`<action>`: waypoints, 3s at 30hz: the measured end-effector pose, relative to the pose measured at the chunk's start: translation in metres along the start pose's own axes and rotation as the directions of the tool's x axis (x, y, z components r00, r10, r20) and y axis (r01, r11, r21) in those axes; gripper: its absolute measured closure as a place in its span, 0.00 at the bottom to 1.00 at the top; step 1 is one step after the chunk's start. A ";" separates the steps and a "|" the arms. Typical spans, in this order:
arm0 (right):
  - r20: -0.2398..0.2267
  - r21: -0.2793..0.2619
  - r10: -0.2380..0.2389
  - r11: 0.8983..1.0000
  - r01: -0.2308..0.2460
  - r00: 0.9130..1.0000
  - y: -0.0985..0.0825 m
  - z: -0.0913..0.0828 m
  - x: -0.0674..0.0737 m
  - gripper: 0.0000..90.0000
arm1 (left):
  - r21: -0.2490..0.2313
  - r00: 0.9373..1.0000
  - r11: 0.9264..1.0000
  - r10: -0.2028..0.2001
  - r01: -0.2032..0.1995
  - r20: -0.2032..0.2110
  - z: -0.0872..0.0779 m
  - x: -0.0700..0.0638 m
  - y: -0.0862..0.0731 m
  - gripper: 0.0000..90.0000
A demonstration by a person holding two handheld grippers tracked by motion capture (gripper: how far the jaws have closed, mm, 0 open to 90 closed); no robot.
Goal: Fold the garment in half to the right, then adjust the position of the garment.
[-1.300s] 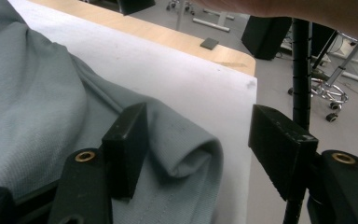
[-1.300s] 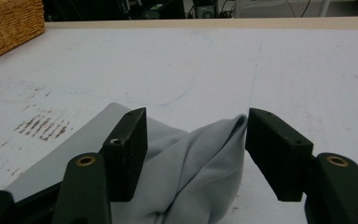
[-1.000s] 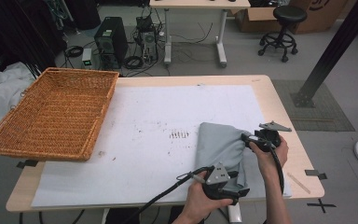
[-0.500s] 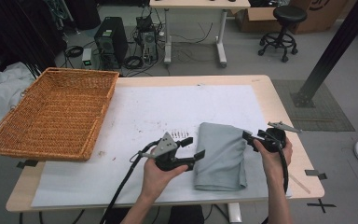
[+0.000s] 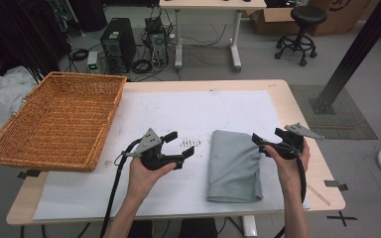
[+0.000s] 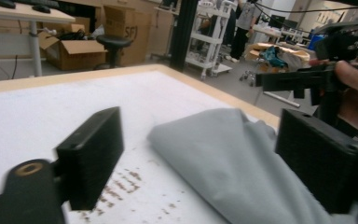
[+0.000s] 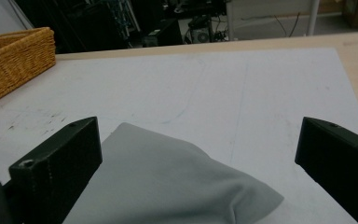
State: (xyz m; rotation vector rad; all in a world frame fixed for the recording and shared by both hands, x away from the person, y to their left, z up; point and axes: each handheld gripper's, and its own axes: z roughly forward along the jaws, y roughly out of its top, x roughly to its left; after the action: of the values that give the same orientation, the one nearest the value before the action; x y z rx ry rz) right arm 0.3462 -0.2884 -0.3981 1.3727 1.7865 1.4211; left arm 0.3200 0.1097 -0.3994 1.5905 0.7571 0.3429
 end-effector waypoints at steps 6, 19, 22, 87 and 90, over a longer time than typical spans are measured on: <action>-0.012 -0.030 -0.119 0.992 0.119 0.993 0.004 -0.004 0.014 0.00 | -0.009 0.995 0.999 -0.035 0.034 -0.094 -0.013 0.020 0.003 0.09; -0.006 -0.026 -0.074 0.997 0.074 0.997 -0.017 -0.020 0.015 0.00 | 0.043 0.995 0.996 -0.078 0.081 -0.062 -0.004 0.031 -0.005 0.09; -0.009 -0.024 -0.074 0.997 0.074 0.997 -0.019 -0.024 0.015 0.01 | 0.068 0.992 0.990 -0.121 0.123 -0.023 0.011 0.025 -0.014 0.10; -0.228 0.286 0.023 0.957 0.044 0.973 -0.054 0.084 0.106 0.82 | 0.305 0.950 0.945 -0.022 0.121 -0.310 0.099 0.158 0.001 0.95; -0.252 0.279 0.015 0.959 0.057 0.968 -0.049 0.107 0.119 0.82 | 0.301 0.939 0.943 -0.030 0.140 -0.343 0.088 0.176 0.001 0.95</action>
State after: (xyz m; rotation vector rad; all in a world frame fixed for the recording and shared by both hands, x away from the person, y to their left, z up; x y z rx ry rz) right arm 0.3685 -0.1323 -0.4556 1.3513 2.2367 1.4213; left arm 0.5048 0.1557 -0.4496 1.8207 1.1912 0.4501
